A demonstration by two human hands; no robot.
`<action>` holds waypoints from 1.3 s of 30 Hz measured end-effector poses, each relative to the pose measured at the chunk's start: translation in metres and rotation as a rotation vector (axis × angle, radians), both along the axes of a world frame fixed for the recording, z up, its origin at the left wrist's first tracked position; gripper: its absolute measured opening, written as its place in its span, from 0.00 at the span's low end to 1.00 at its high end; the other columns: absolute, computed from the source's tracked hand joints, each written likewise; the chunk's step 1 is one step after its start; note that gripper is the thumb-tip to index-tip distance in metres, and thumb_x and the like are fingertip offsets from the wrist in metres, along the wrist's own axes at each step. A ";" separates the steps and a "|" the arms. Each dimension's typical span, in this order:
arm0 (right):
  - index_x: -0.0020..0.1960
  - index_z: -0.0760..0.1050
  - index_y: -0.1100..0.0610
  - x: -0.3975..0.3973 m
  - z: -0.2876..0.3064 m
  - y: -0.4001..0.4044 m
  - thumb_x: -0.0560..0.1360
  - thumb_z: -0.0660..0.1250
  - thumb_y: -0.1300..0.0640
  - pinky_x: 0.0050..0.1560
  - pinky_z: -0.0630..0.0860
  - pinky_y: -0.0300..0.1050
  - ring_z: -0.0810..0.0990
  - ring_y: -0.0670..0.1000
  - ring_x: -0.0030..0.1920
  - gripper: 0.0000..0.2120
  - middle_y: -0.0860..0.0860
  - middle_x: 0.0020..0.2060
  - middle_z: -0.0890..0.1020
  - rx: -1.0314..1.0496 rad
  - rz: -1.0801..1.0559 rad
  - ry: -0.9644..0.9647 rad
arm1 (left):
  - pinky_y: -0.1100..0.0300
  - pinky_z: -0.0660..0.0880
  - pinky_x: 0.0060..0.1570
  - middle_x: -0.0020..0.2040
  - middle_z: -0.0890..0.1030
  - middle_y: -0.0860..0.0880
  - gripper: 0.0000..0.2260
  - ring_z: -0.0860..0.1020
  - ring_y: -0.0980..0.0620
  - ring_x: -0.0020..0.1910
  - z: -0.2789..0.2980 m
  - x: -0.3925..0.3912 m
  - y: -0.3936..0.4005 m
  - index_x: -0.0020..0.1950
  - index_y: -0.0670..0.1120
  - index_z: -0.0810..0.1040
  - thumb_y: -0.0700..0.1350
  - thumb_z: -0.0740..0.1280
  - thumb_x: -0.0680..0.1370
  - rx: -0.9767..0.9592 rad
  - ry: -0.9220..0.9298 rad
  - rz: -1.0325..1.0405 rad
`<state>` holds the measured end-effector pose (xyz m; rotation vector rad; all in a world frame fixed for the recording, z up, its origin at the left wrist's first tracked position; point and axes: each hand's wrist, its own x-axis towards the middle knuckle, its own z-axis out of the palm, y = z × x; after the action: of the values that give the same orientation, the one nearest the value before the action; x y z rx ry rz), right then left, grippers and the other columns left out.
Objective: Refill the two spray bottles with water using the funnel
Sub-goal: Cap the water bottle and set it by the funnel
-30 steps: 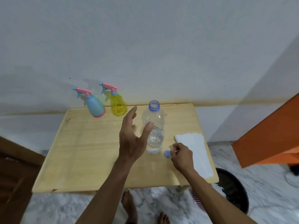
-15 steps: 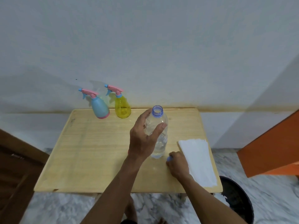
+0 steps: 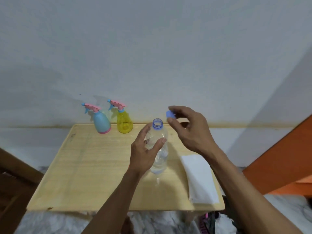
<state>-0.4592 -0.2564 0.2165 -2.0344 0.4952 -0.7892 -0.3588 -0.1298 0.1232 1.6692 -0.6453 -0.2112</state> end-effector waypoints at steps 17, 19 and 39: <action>0.64 0.78 0.57 0.041 0.015 -0.002 0.79 0.70 0.47 0.54 0.73 0.45 0.78 0.53 0.52 0.19 0.54 0.53 0.79 -0.459 0.274 0.466 | 0.51 0.74 0.66 0.65 0.77 0.59 0.27 0.70 0.66 0.68 -0.006 0.007 0.007 0.70 0.55 0.72 0.51 0.76 0.73 0.038 0.046 -0.020; 0.67 0.77 0.55 0.038 0.015 -0.003 0.79 0.69 0.48 0.55 0.73 0.43 0.79 0.50 0.50 0.19 0.51 0.53 0.78 -0.439 0.282 0.454 | 0.52 0.74 0.66 0.66 0.77 0.59 0.28 0.70 0.67 0.67 -0.007 0.007 0.007 0.70 0.55 0.72 0.52 0.76 0.73 0.031 0.053 -0.018; 0.67 0.78 0.54 0.038 -0.009 -0.004 0.80 0.69 0.49 0.46 0.70 0.27 0.80 0.45 0.48 0.17 0.46 0.58 0.80 -0.270 0.264 0.321 | 0.52 0.74 0.66 0.64 0.78 0.56 0.26 0.71 0.67 0.66 -0.005 0.007 0.007 0.70 0.55 0.73 0.50 0.76 0.73 0.014 0.038 -0.019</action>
<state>-0.4215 -0.2604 0.2079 -2.4331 0.2975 -0.3864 -0.3515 -0.1227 0.1180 1.6693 -0.6323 -0.2610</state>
